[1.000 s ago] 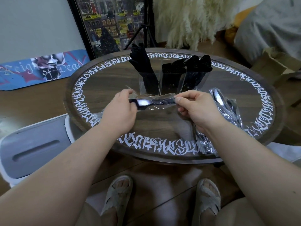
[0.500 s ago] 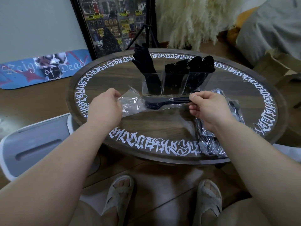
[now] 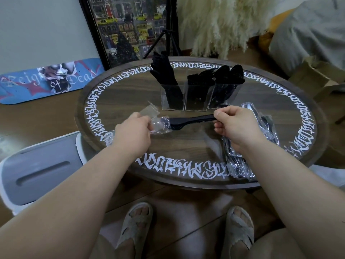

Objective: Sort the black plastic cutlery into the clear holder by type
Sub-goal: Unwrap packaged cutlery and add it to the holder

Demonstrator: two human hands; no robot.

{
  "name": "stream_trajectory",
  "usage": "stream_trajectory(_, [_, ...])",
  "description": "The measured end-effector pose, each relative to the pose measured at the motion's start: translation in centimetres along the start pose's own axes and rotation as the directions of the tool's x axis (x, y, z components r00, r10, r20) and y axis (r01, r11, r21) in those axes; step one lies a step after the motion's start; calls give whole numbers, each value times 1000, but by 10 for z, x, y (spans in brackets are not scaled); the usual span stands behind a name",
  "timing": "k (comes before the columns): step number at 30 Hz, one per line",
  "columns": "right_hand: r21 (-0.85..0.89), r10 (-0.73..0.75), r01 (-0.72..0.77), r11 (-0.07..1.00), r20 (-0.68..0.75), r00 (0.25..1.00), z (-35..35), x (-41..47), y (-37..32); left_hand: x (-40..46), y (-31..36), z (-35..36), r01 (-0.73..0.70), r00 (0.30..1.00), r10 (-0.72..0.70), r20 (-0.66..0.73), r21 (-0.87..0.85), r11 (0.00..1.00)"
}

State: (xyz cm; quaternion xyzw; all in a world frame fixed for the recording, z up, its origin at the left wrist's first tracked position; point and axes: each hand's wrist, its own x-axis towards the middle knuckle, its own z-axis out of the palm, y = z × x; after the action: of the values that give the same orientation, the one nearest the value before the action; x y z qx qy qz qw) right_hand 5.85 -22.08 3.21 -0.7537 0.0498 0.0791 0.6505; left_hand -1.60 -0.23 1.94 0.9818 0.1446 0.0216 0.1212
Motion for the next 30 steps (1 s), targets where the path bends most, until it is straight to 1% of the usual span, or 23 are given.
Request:
stream_trajectory(2, [4, -11, 11, 1000, -82, 997, -7, 0, -1, 5, -3, 0, 81, 997, -81, 5, 51, 995])
stream_trajectory(4, [28, -22, 26, 999, -139, 990, -13, 0, -2, 7, -4, 1, 115, 993, -118, 23, 103, 988])
stream_trajectory(7, [57, -33, 44, 997, -182, 983, -19, 1, -2, 8, -2, 5, 111, 993, -115, 24, 122, 986])
stream_trajectory(9, [95, -27, 45, 994, -180, 983, -20, 0, -2, 8, 3, 7, 83, 997, -81, -18, 107, 991])
stream_trajectory(10, [127, -19, 40, 991, -162, 987, -20, -1, -2, 9, 8, 8, 49, 998, -46, -51, 60, 997])
stream_trajectory(11, [159, -10, 32, 987, -138, 990, -19, -2, -2, 9, 15, 7, 6, 997, -8, -77, -28, 1000])
stream_trajectory(12, [183, 0, 21, 983, -111, 994, -17, -3, -2, 10, 23, 6, -26, 996, 12, -89, -157, 987])
stream_trajectory(13, [195, 7, 9, 981, -79, 997, -16, -4, -2, 10, 32, 4, -36, 996, 11, -83, -298, 954])
stream_trajectory(15, [180, 18, -19, 983, 8, 1000, -15, -7, -2, 9, 47, 0, 3, 999, -24, -31, -543, 839])
stream_trajectory(17, [136, 36, -53, 989, 128, 991, -14, -10, -3, 10, 55, -3, 61, 996, -92, -9, -680, 731])
stream_trajectory(19, [59, 52, -68, 996, 251, 967, -15, -12, -3, 14, 58, -5, 76, 990, -144, -15, -793, 605])
stream_trajectory(20, [-14, 50, -48, 999, 302, 952, -16, -13, -2, 15, 58, -6, 70, 988, -155, -21, -827, 557])
stream_trajectory(21, [-126, 39, 4, 992, 340, 940, -17, -14, -1, 16, 59, -7, 63, 988, -156, -24, -845, 531])
stream_trajectory(22, [-267, 24, 81, 960, 368, 930, -18, -14, 1, 17, 59, -6, 55, 989, -145, -25, -849, 525])
stream_trajectory(23, [-404, 11, 159, 901, 387, 922, -18, -15, 2, 17, 60, -6, 46, 992, -124, -26, -842, 537])
stream_trajectory(24, [-505, 2, 221, 835, 402, 915, -17, -15, 3, 17, 61, -5, 32, 995, -97, -27, -827, 561])
stream_trajectory(25, [-552, -11, 255, 794, 407, 913, -16, -15, 3, 16, 62, -5, 13, 997, -66, -32, -812, 583])
stream_trajectory(27, [-513, -63, 284, 810, 405, 912, -11, -13, 3, 14, 66, -4, -30, 999, -5, -42, -793, 608])
stream_trajectory(30, [-355, -166, 318, 879, 397, 903, -1, -12, -2, 9, 73, -2, -99, 995, 87, -56, -771, 629])
